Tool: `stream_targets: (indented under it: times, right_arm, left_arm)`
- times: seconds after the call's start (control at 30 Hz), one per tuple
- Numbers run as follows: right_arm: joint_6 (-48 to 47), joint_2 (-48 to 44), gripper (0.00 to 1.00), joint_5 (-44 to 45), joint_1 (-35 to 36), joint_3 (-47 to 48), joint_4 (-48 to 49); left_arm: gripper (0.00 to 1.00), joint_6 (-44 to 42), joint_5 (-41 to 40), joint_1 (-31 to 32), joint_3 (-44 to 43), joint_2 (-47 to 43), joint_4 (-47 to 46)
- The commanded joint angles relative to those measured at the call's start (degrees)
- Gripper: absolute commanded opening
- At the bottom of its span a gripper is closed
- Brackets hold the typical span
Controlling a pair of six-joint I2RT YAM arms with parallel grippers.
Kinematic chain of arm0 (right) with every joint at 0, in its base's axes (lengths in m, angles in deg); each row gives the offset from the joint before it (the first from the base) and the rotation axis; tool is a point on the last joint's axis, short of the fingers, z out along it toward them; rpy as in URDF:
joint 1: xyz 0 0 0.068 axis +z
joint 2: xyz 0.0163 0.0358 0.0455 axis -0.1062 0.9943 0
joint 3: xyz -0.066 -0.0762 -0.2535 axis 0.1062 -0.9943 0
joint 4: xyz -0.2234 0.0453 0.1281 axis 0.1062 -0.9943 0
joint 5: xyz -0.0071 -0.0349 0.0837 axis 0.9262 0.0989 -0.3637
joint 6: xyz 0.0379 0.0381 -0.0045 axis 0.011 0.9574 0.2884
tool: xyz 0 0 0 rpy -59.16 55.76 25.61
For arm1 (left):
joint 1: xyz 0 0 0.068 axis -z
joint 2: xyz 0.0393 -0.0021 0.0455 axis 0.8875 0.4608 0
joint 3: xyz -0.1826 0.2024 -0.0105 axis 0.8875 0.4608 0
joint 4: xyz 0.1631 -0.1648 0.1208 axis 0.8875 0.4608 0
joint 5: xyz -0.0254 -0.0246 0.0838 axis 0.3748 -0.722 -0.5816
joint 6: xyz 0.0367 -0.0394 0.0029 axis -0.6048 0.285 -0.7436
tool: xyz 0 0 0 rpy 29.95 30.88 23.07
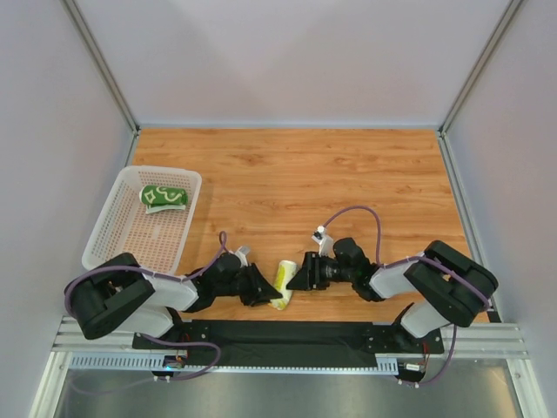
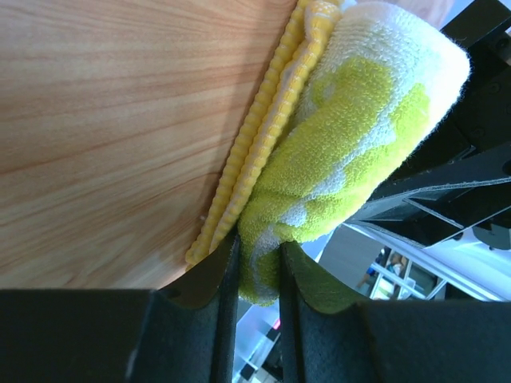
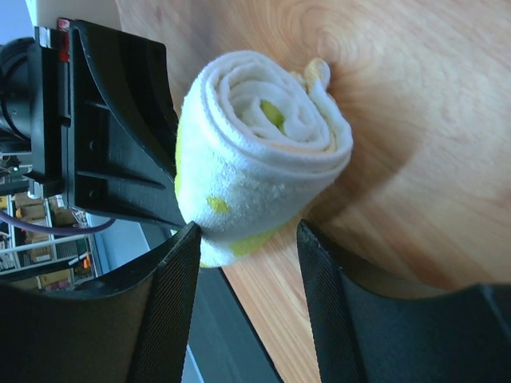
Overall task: Roll the towels
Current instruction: Roll the towel, then place the rolled towel into the container
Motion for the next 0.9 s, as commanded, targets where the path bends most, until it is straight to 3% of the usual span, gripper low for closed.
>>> stream_targets:
  times: [0.0,0.33,0.5,0.53,0.57,0.63,0.67,0.77,0.87]
  right_arm:
    - [-0.2,4.5,0.54,7.1,0.9,-0.2,6.1]
    - [0.3,12.1,0.39,10.2,4.8,-0.1,14.8]
    - [3.4,14.5,0.24,10.1,6.5,-0.5,23.6]
    - [3.4,14.2,0.20,10.3,6.4,-0.7,24.1]
    - [3.2,12.4,0.11,10.4,6.5,-0.6,23.5]
    - [0.8,9.8,0.00,10.2,6.4,1.5,16.9]
    - [-0.1,6.8,0.00,10.5,6.4,2.1,14.3]
    - [-3.5,2.3,0.00,12.0,6.1,4.3,5.5]
    - [-6.2,-2.1,0.00,12.0,5.9,7.0,-2.2]
  left_arm:
    - [0.00,-1.5,-4.2,0.0,4.7,3.9,13.5]
    - [0.00,0.2,-4.1,-0.6,5.7,0.4,13.9]
    - [0.02,-2.1,-4.1,-0.6,4.6,1.1,15.2]
    - [0.04,-3.1,-4.1,-0.6,4.0,1.0,16.2]
    - [0.11,-4.4,-4.4,-0.6,2.6,0.6,19.2]
    - [0.20,-5.5,-5.4,-0.6,1.4,-1.7,21.7]
    - [0.29,-5.9,-6.0,-0.6,1.1,-2.9,24.5]
    - [0.45,-10.0,-8.0,-0.6,-2.3,-9.2,32.9]
    - [0.51,-16.1,-10.9,-0.5,-7.8,-15.2,44.3]
